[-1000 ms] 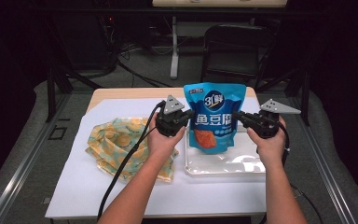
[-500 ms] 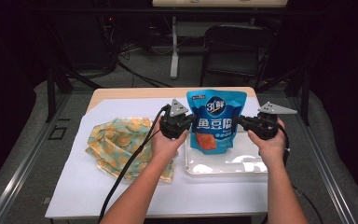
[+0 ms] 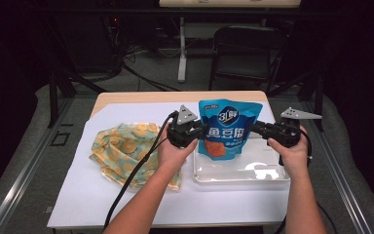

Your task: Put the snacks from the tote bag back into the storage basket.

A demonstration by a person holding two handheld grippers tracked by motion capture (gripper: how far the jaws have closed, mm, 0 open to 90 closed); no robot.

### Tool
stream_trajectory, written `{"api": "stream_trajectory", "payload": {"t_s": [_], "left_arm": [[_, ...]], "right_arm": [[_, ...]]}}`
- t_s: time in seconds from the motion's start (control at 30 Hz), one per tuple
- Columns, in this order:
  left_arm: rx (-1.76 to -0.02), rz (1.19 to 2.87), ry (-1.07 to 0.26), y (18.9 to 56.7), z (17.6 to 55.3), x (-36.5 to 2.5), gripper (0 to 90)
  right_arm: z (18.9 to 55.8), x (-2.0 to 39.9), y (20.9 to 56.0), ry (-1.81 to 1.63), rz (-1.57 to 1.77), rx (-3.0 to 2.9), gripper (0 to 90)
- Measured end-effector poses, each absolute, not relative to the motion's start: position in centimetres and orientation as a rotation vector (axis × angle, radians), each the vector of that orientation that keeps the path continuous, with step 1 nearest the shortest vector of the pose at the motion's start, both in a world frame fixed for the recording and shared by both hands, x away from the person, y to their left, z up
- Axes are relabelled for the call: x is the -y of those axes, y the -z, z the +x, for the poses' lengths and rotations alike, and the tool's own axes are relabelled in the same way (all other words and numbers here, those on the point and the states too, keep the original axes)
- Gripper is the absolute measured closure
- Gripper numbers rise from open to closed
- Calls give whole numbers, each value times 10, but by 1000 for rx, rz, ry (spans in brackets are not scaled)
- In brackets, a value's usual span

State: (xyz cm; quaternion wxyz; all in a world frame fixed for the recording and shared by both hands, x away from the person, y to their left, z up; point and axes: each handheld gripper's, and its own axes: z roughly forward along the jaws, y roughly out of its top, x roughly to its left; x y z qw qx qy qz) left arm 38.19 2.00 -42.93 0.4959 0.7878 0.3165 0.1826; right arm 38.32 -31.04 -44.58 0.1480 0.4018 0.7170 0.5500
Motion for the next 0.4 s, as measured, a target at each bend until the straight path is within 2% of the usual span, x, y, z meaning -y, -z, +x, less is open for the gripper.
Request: {"api": "stream_trajectory", "payload": {"t_s": [0.2,0.4], "left_arm": [[-746,1895,-420,422,375,-25,578],[-754,1864,-437,416,363,-39,481]], "right_arm": [[373,316,440,-1496,1155,-2044,581],[357,326,428,-1446,1152,-1983,498]]}}
